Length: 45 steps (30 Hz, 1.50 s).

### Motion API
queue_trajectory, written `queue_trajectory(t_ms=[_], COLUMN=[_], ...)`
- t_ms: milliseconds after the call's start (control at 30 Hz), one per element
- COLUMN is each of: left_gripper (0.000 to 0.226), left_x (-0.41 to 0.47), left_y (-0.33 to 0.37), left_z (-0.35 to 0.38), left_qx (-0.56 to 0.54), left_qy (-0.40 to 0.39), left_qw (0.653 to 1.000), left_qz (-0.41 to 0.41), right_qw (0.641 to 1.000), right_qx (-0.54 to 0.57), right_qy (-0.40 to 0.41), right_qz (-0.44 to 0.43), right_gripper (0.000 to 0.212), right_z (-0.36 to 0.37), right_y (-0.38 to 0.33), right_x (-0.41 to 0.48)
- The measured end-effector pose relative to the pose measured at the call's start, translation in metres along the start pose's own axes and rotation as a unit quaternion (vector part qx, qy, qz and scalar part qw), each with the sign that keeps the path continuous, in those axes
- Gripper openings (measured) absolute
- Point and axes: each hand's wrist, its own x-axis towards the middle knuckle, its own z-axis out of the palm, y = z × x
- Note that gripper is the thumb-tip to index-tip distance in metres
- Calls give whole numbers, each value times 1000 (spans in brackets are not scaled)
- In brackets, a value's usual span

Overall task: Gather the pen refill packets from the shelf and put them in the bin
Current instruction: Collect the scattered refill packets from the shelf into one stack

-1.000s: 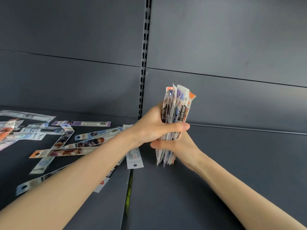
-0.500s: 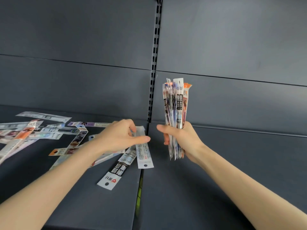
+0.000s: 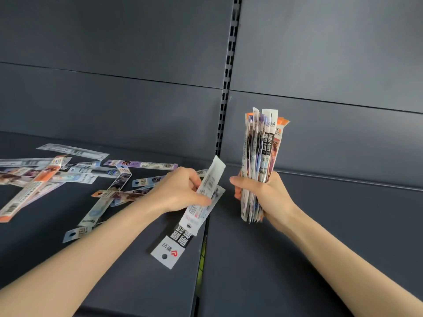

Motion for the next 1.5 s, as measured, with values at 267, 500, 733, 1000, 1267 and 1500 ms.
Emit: queue_trajectory(t_ms=[267, 500, 733, 1000, 1267, 1500], left_gripper=[26, 10, 33, 59, 58, 70], left_x=[-5, -11, -15, -16, -14, -6], left_y=[9, 15, 15, 15, 15, 9], left_z=[4, -9, -19, -26, -26, -26], left_qx=[13, -90, -53, -71, -75, -90], left_qy=[-101, -68, -150, -137, -136, 175], left_qw=[995, 991, 980, 982, 980, 980], left_qz=[20, 71, 121, 107, 126, 9], right_qw=[1000, 998, 994, 991, 991, 981], right_qx=[-26, 26, -69, -131, -131, -33], right_qy=[-11, 43, 44, 36, 26, 190], right_qz=[-10, -33, -74, -8, -3, -19], right_gripper=[20, 14, 8, 30, 23, 15], right_z=[-1, -6, -15, -17, -14, -21], right_y=[-2, -11, -16, -11, -11, -13], right_x=[-3, -6, -5, -4, -6, -3])
